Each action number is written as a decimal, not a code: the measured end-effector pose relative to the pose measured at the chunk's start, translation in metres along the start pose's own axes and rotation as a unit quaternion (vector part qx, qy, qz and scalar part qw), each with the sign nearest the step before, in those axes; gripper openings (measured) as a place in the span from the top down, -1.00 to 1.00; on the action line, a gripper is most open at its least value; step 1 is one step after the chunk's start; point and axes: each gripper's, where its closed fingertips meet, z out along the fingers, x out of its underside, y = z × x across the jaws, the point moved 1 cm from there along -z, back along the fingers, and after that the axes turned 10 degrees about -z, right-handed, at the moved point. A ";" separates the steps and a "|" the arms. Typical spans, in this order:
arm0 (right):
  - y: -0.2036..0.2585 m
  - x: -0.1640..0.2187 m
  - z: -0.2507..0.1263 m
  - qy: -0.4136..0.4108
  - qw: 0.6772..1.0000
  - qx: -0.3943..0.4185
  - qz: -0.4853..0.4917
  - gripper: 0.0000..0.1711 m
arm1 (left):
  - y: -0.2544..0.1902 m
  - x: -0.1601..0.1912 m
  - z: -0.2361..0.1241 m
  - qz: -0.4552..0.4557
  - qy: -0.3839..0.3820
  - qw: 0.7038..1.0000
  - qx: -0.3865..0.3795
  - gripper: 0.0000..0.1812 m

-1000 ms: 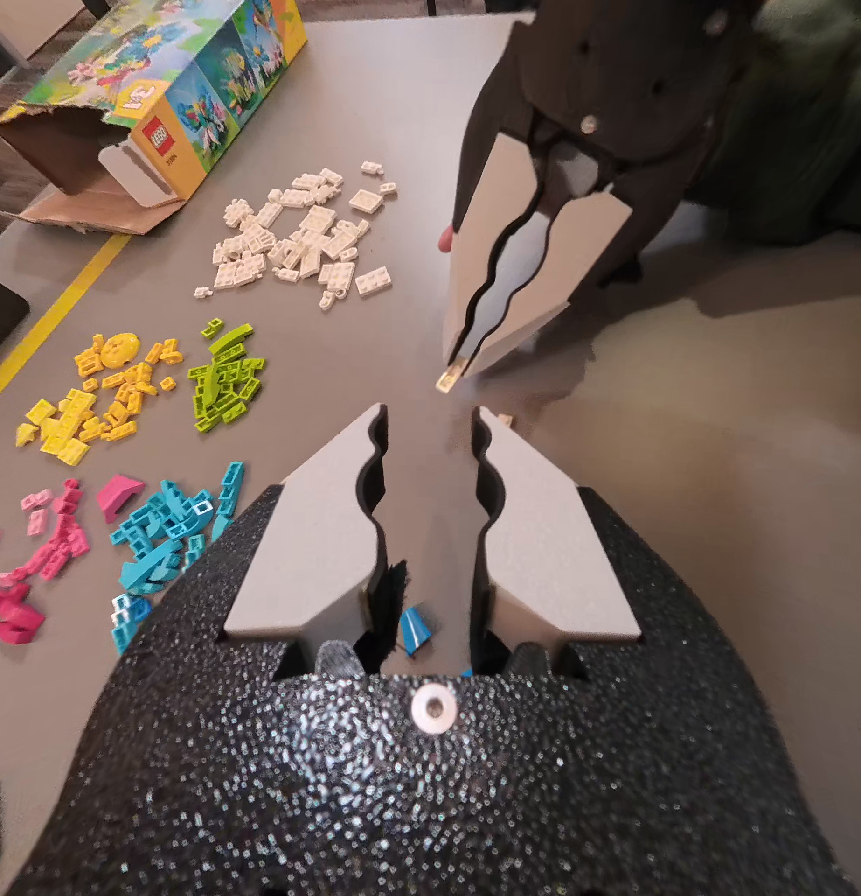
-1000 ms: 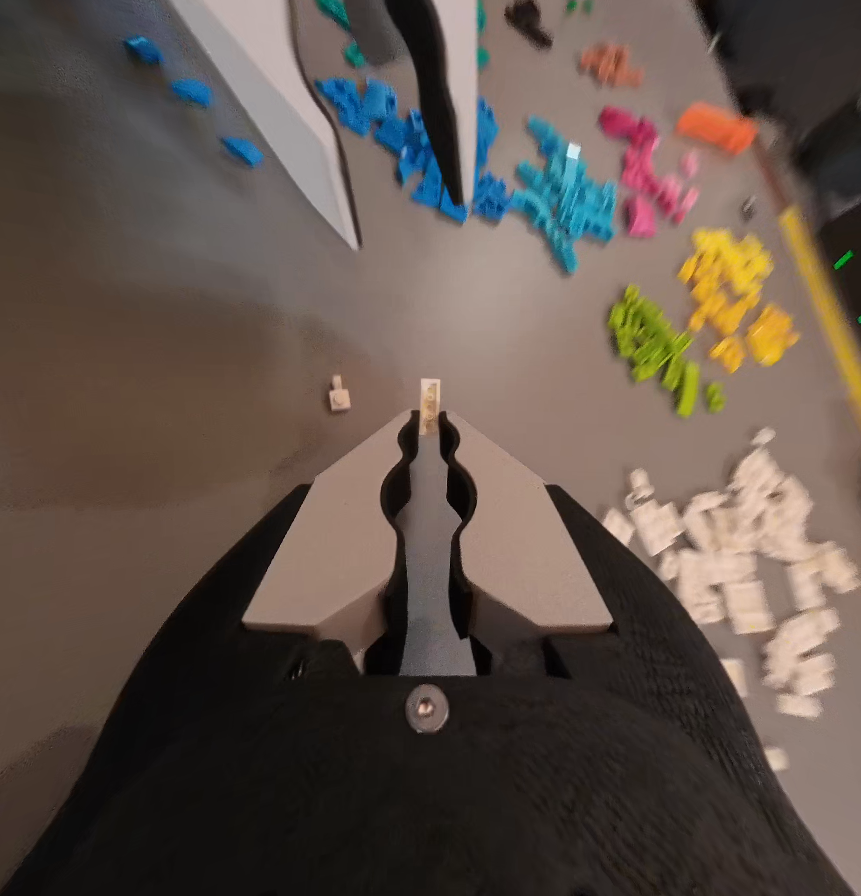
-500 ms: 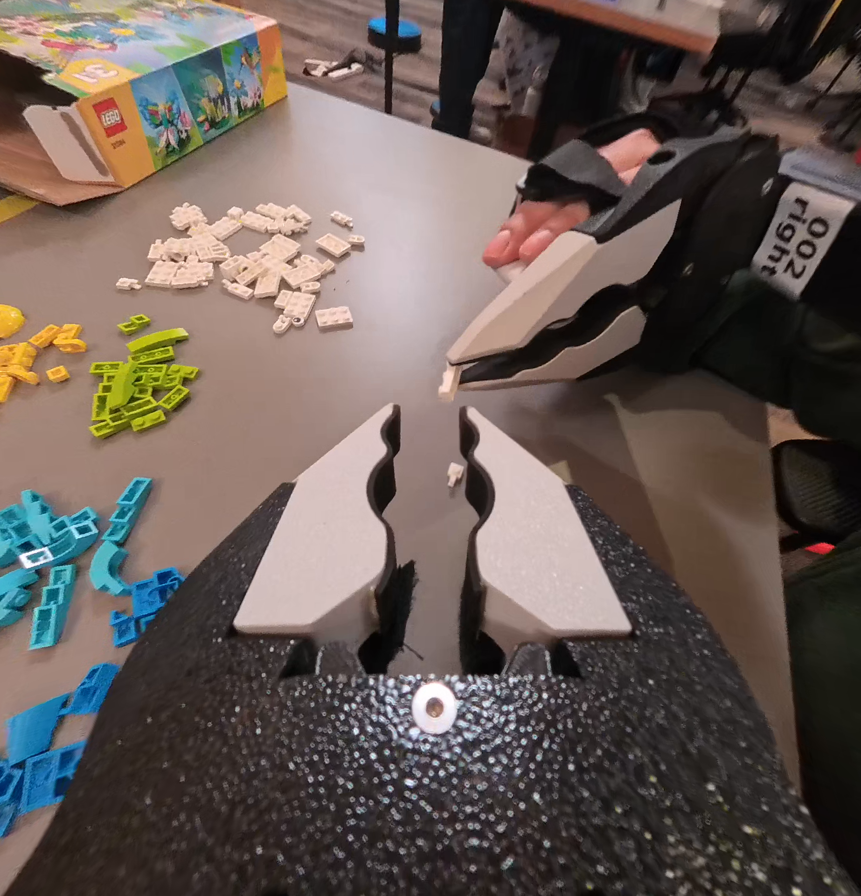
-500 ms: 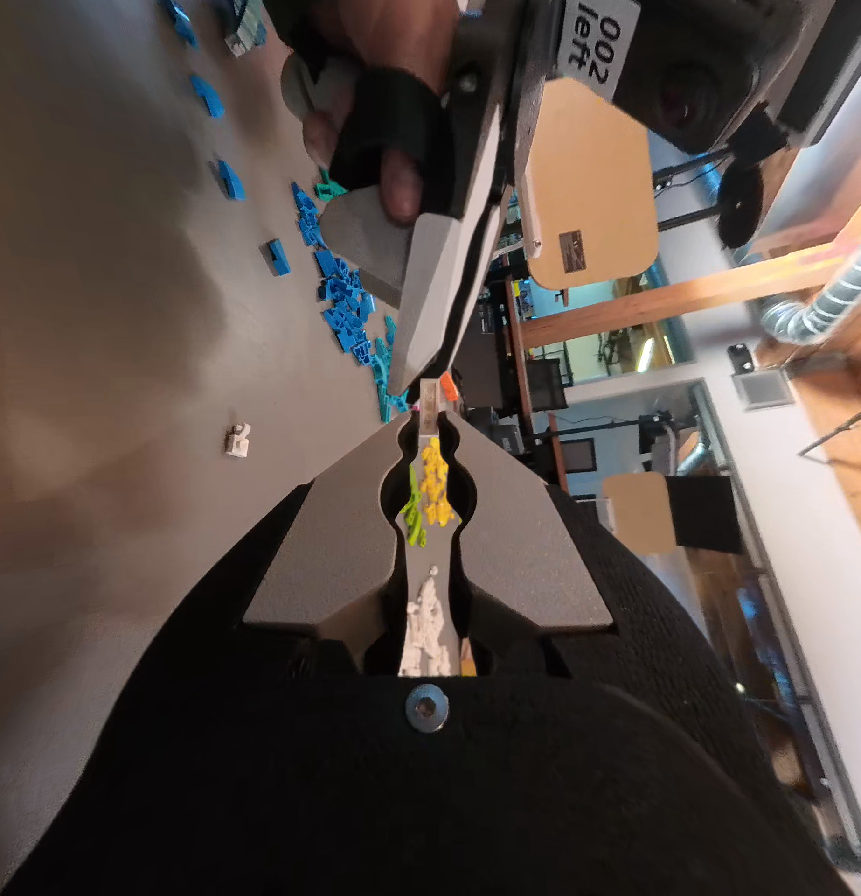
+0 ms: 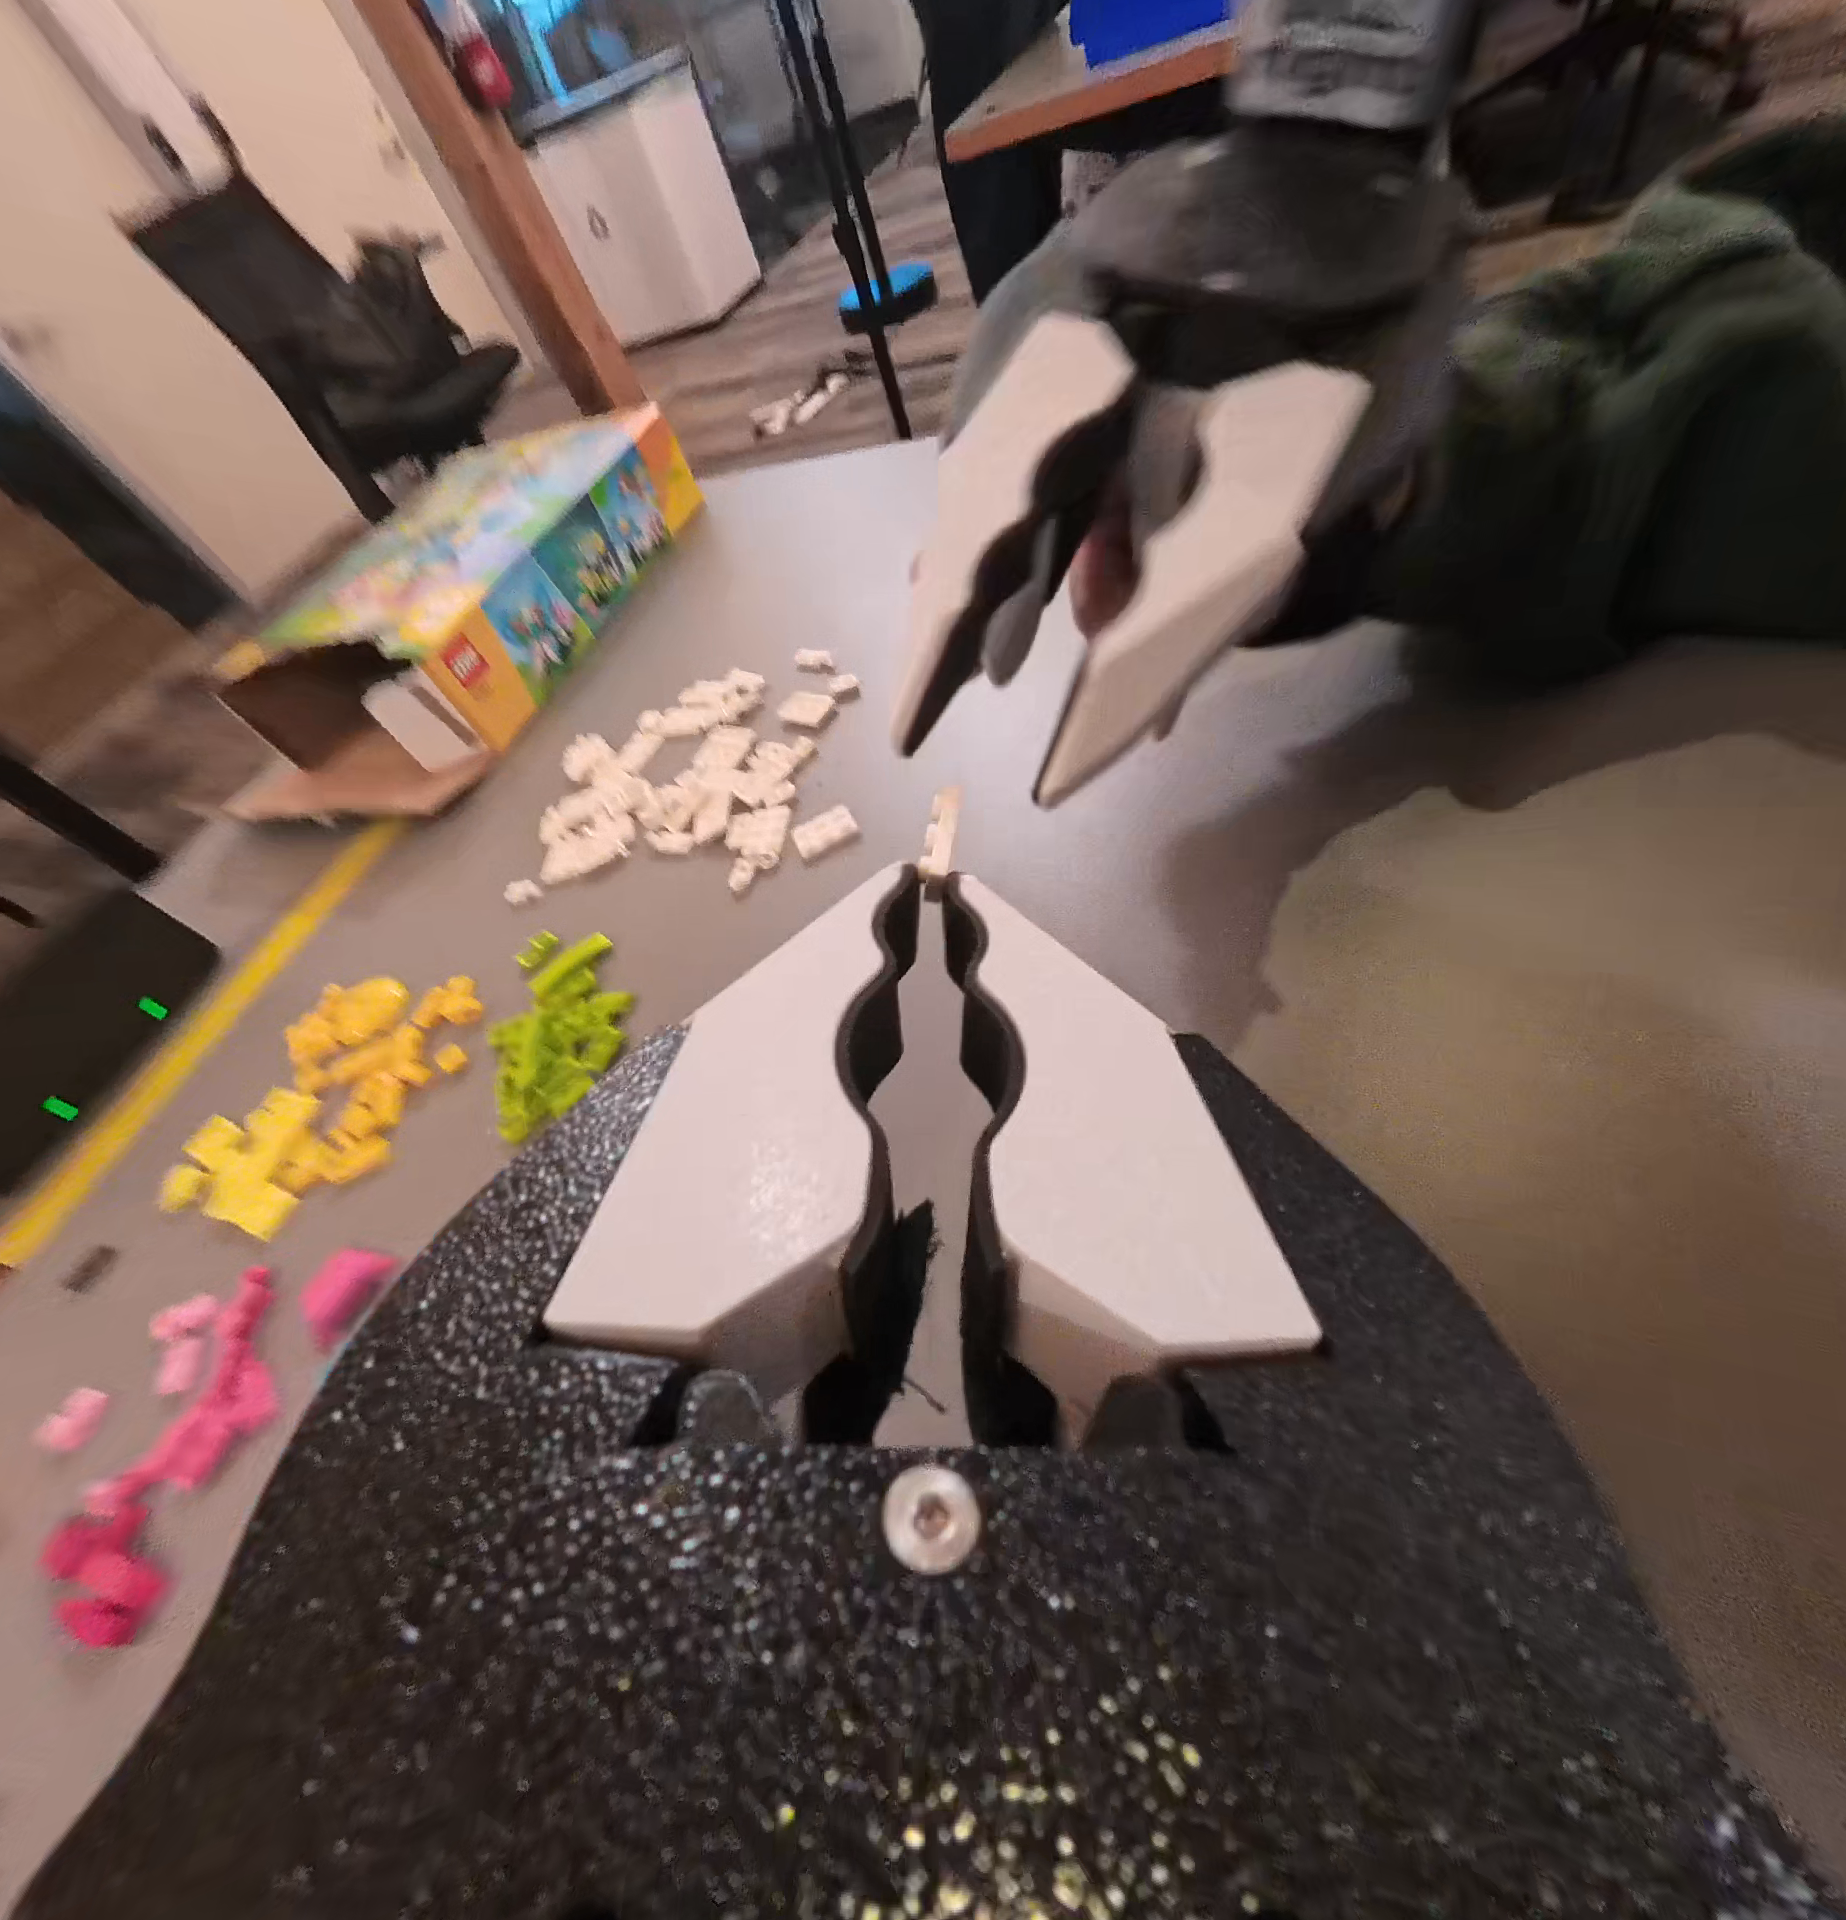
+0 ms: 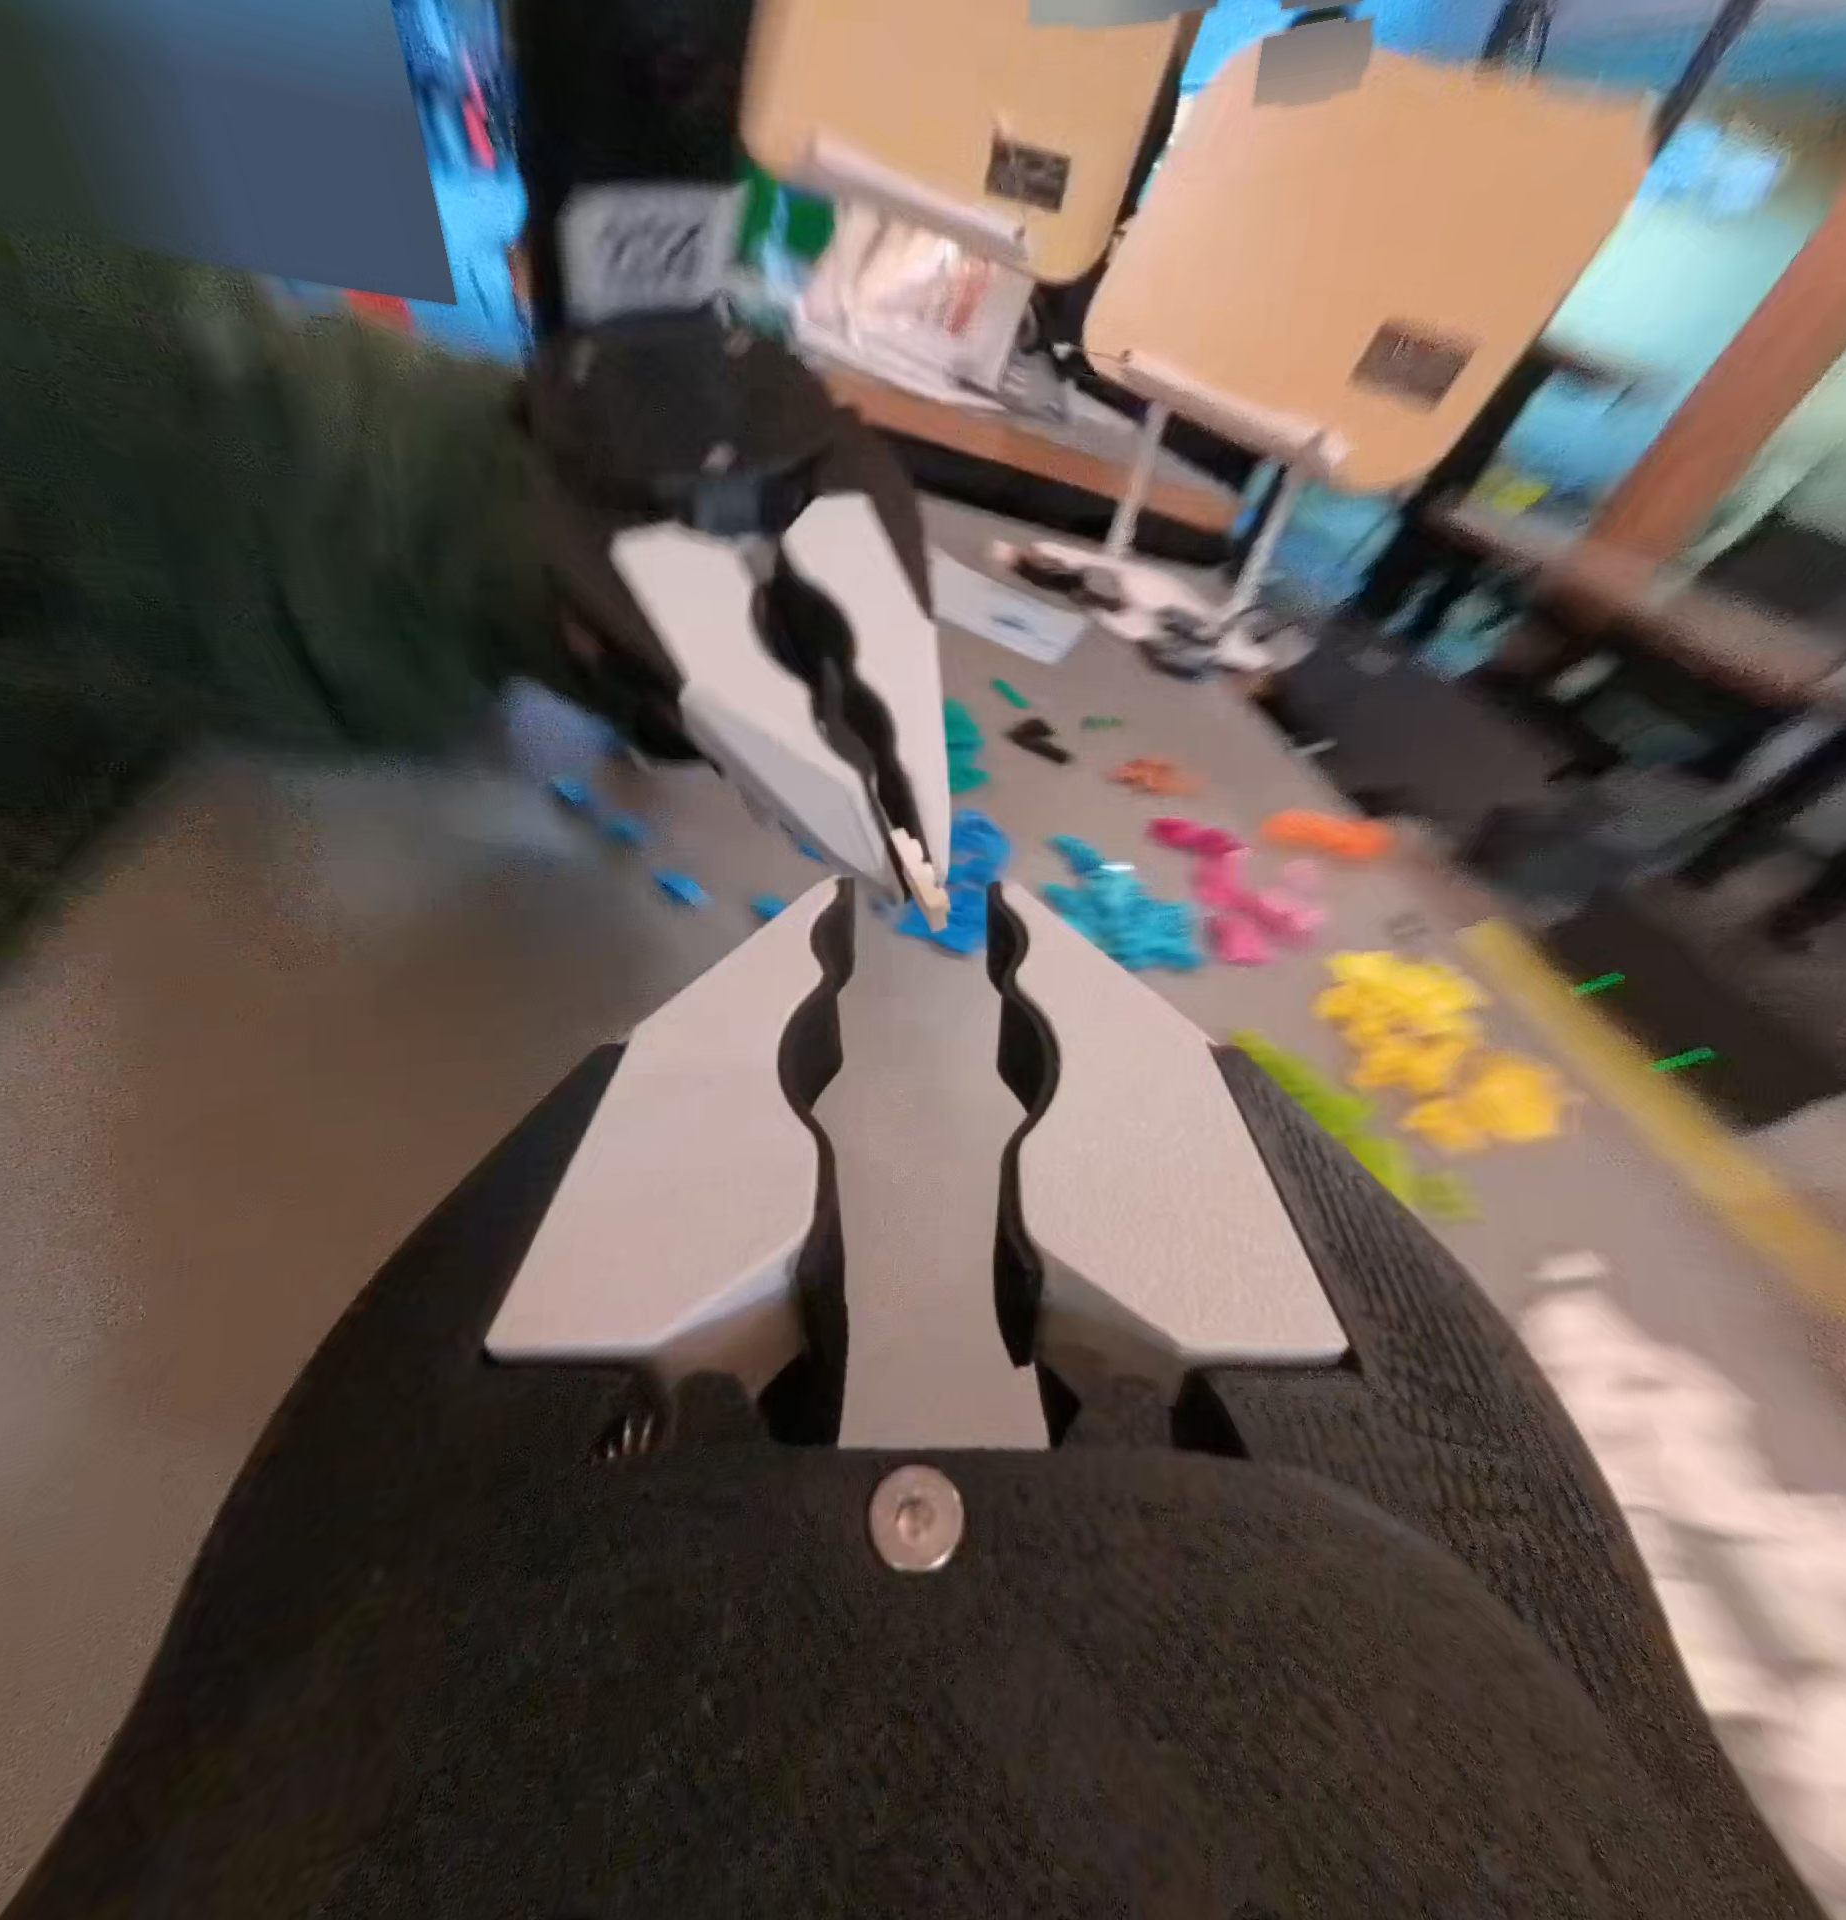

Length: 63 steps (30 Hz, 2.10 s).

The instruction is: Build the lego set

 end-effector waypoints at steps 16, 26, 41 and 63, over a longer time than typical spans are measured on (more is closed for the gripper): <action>0.017 0.002 -0.002 -0.046 0.927 -0.176 0.328 0.92 | -0.020 -0.007 -0.002 0.269 -0.036 0.961 -0.046 0.98; 0.014 0.067 -0.013 0.145 0.960 -0.125 0.205 0.93 | -0.008 0.036 0.015 0.096 0.085 0.992 -0.014 0.72; 0.038 0.100 -0.013 0.241 0.955 -0.161 0.057 0.92 | -0.025 0.079 0.034 -0.027 0.207 0.970 0.121 1.00; 0.041 0.098 -0.013 0.235 0.956 -0.170 0.036 0.92 | -0.033 0.076 0.038 0.009 0.202 0.968 0.148 1.00</action>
